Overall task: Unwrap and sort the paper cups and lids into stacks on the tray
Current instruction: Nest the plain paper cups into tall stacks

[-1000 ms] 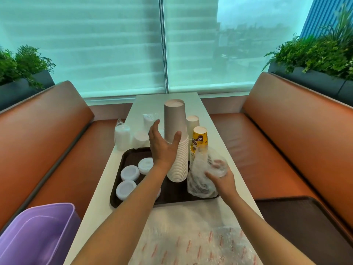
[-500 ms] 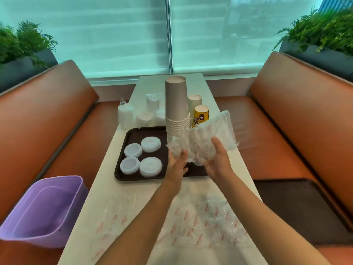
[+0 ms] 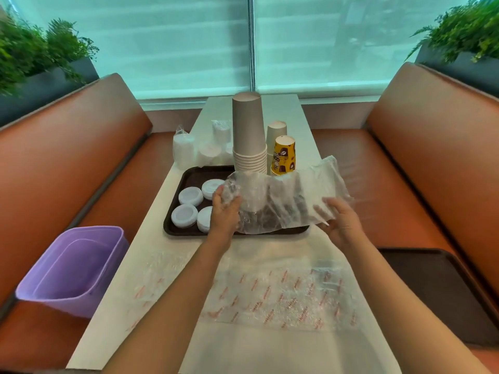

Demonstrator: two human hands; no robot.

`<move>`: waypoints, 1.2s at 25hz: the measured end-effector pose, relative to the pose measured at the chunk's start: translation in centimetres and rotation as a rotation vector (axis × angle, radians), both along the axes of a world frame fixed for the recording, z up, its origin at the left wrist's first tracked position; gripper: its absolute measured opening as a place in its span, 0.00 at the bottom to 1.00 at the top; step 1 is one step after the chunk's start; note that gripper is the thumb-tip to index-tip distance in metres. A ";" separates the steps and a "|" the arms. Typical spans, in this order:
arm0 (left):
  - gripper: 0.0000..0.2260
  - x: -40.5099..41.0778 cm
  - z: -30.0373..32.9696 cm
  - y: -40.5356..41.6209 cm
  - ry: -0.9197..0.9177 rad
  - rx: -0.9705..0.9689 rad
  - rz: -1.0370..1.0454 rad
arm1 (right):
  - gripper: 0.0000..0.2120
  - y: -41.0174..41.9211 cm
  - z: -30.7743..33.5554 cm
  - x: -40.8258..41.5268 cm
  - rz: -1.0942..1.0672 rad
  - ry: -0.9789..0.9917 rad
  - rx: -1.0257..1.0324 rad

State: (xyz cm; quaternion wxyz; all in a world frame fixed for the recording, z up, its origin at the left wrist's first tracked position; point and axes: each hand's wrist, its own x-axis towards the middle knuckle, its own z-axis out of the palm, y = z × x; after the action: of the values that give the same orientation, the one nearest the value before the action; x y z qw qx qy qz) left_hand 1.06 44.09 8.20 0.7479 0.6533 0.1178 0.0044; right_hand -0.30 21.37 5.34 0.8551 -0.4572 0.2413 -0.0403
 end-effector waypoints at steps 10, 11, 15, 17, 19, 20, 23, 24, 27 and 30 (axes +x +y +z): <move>0.10 0.7 -0.7 11.1 0.042 0.243 0.309 | 0.09 -3.1 -2.6 -3.5 -0.077 0.200 -0.243; 0.12 0.6 -0.7 11.7 0.016 0.330 0.283 | 0.09 -2.2 -2.3 -3.8 0.005 0.224 -0.217; 0.19 -0.7 -0.7 14.5 0.004 0.690 0.229 | 0.07 0.9 -1.8 -5.1 0.136 0.314 -0.414; 0.23 -1.4 -0.6 16.4 0.037 0.854 0.185 | 0.07 1.9 -2.0 -5.7 -0.050 0.318 -0.446; 0.27 -1.6 -1.0 18.4 0.069 0.931 0.150 | 0.13 2.2 -1.8 -6.1 -0.229 0.346 -0.426; 0.27 -1.6 -1.2 19.3 0.079 0.913 0.154 | 0.15 2.6 -1.8 -6.2 -0.260 0.343 -0.420; 0.19 -1.7 -2.2 21.3 0.084 0.787 0.146 | 0.14 3.9 -1.7 -7.1 -0.235 0.324 -0.420; 0.15 -1.9 -2.6 21.7 0.057 0.697 0.120 | 0.13 4.2 -2.0 -7.4 -0.213 0.333 -0.423; 0.08 -2.7 -3.6 22.2 0.074 0.384 0.084 | 0.06 4.8 -2.6 -8.9 -0.149 0.434 -0.487; 0.09 -4.0 -4.6 22.8 0.052 0.473 0.166 | 0.07 4.5 -4.1 -10.1 -0.129 0.445 -0.520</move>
State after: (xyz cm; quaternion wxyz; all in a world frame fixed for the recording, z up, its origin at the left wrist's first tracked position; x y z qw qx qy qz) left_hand -2.92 66.90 3.65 0.5679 0.7981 0.1862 0.0764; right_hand -10.41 25.89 1.21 0.6320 -0.6413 0.4319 -0.0539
